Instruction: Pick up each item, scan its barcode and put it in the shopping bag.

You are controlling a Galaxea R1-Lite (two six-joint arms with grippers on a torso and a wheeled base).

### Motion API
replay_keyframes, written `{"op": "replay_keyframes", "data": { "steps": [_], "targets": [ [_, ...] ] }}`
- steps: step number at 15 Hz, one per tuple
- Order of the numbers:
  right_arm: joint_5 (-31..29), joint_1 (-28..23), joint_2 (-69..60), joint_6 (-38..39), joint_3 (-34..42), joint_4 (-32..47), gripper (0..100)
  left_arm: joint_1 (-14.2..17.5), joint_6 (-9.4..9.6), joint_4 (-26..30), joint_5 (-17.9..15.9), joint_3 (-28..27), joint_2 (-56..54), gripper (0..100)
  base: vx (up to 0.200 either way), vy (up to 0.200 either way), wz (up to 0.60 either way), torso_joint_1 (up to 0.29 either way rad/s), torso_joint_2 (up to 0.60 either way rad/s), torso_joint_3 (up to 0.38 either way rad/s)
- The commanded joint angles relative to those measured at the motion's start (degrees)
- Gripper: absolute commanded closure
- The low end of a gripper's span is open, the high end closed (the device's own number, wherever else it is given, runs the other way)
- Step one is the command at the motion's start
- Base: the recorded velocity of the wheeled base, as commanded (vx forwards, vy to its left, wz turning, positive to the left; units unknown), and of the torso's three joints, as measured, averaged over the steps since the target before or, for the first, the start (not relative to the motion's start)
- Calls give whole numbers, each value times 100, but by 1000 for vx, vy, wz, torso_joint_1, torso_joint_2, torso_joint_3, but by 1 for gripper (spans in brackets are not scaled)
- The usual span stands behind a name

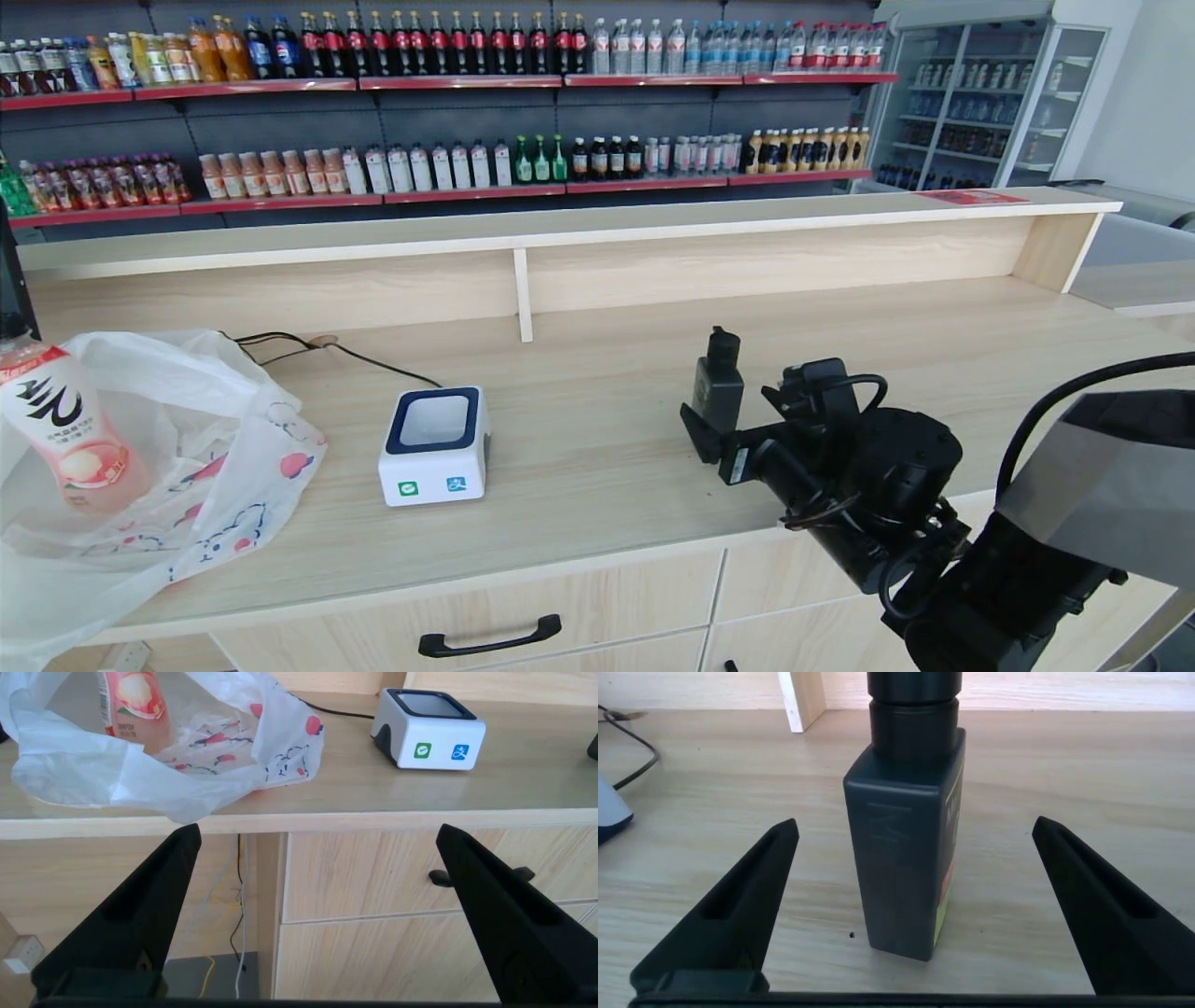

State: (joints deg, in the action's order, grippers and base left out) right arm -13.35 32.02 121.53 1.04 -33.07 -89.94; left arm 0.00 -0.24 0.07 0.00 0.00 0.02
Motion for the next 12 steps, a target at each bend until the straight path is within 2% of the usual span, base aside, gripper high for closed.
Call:
{"op": "replay_keyframes", "data": {
  "steps": [1, 12],
  "targets": [
    [-1, 6, 293, 2, -182, -6, 0, 0, -2, 1, 0, 0, -2, 0, 0, 0, 0, 0, 0, 0],
    [-1, -82, 732, -7, -534, -6, 0, 0, -2, 1, 0, 0, -2, 0, 0, 0, 0, 0, 0, 0]
  ]
}}
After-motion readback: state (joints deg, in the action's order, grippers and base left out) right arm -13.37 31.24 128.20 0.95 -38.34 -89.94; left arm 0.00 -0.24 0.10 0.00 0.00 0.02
